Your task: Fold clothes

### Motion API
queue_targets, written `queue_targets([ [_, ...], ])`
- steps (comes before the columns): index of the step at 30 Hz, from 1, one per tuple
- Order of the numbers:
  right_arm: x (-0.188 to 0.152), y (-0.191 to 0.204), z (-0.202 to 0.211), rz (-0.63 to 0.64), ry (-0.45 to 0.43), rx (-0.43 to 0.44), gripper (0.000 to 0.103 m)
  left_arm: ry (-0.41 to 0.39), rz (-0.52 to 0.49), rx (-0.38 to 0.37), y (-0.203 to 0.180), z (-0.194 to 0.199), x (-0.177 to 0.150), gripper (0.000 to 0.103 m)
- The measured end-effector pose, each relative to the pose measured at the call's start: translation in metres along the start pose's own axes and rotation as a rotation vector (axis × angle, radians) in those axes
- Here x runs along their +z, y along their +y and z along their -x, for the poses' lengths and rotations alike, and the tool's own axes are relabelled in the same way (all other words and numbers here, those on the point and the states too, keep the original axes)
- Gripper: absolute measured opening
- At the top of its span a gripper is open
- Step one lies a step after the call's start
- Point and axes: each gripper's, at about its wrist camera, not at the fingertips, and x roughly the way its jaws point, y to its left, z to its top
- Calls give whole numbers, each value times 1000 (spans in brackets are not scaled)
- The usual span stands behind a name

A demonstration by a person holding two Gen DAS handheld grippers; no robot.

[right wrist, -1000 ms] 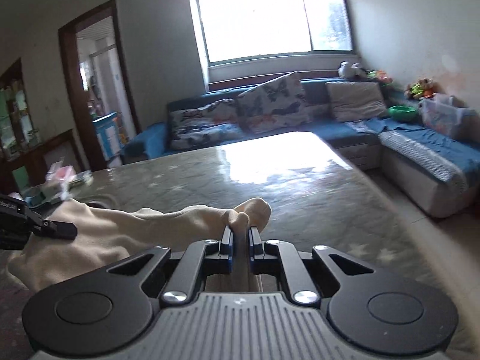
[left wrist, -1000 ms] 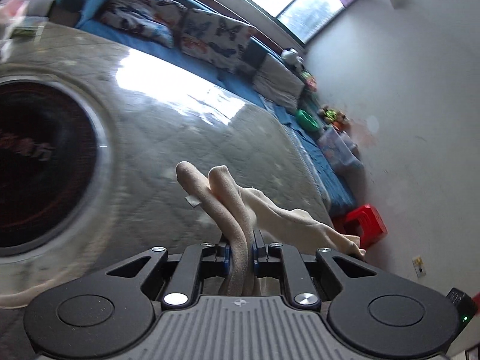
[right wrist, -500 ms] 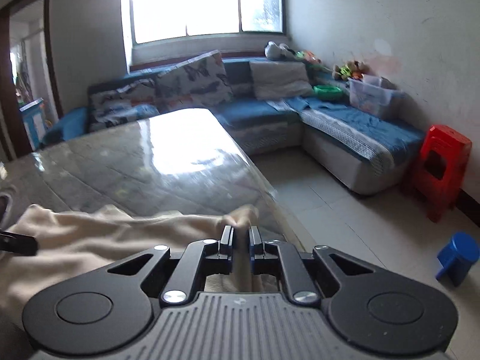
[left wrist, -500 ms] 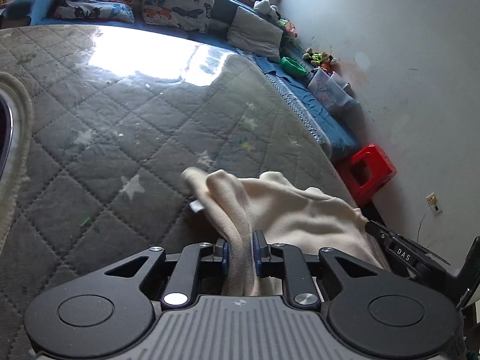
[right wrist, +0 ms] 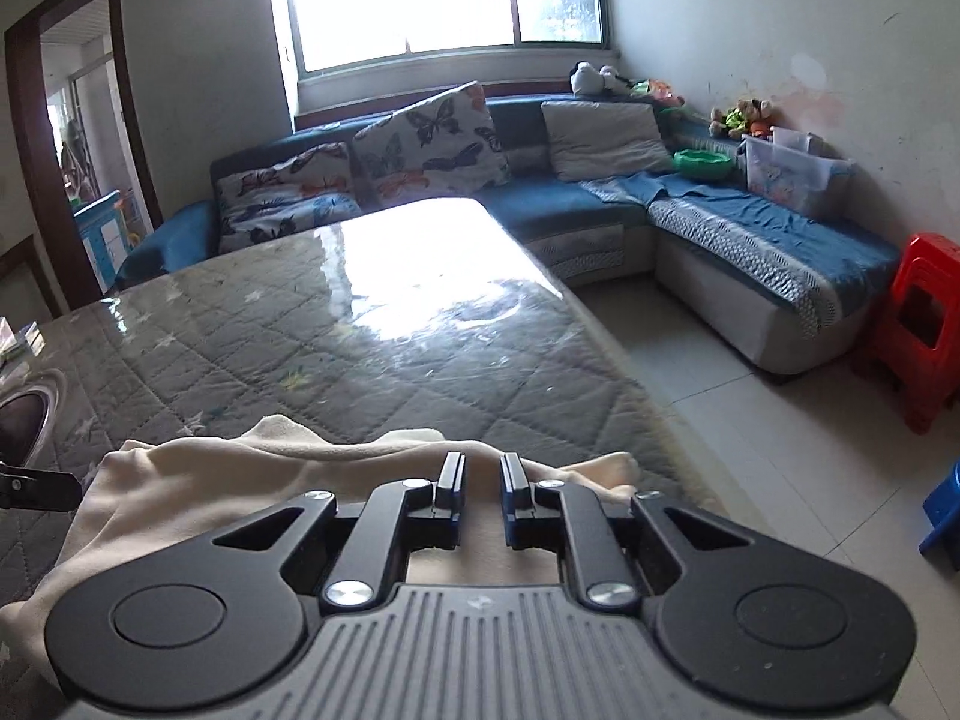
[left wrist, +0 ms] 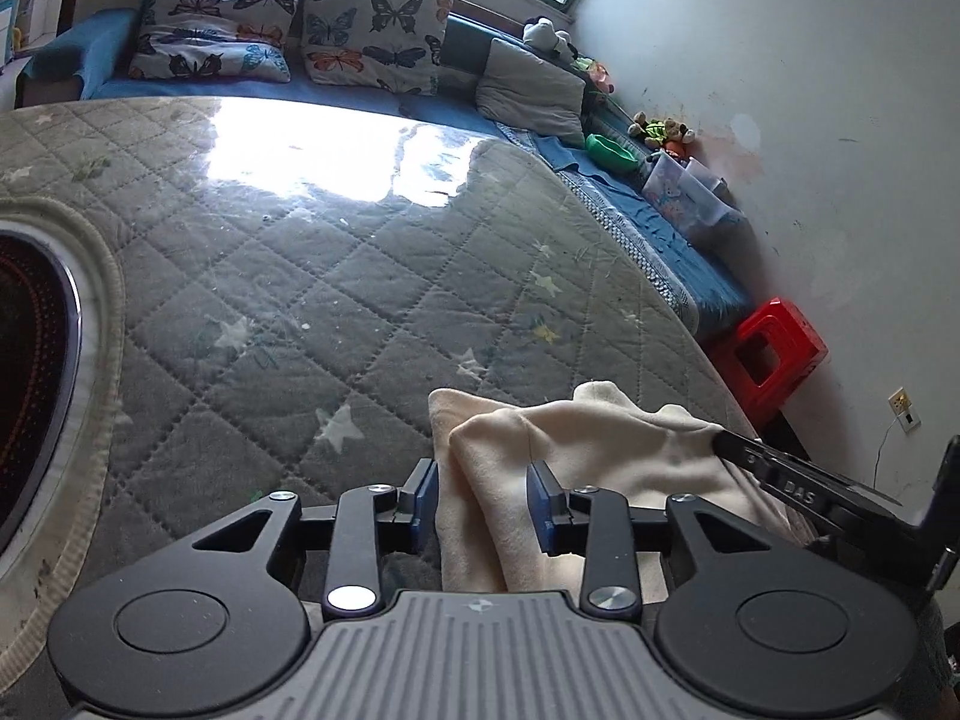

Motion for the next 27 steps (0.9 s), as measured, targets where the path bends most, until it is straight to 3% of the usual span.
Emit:
queue_targets([
  [2,1,3,-6,3,2,-2,20,-3,-18,2,-6,-5,7,35],
  [6,4,11,-9,26,-8,-22,21,-11,-60,13,-16,-13,11,36],
  [12,3,30,-4,70,-20,28,24,-13,-134,40,-31,-30,15,39],
  [17,2,45,-14,135,-16,-2,29,-3,-196,84,-36,-43,14,39],
  [22,1,50,9,164,-34,31,34,-22,-217,75,-35,-30,8,39],
  [27,-22,48,46,197,-37,53,35,-58,-276,45,-43,-5,-9,39],
])
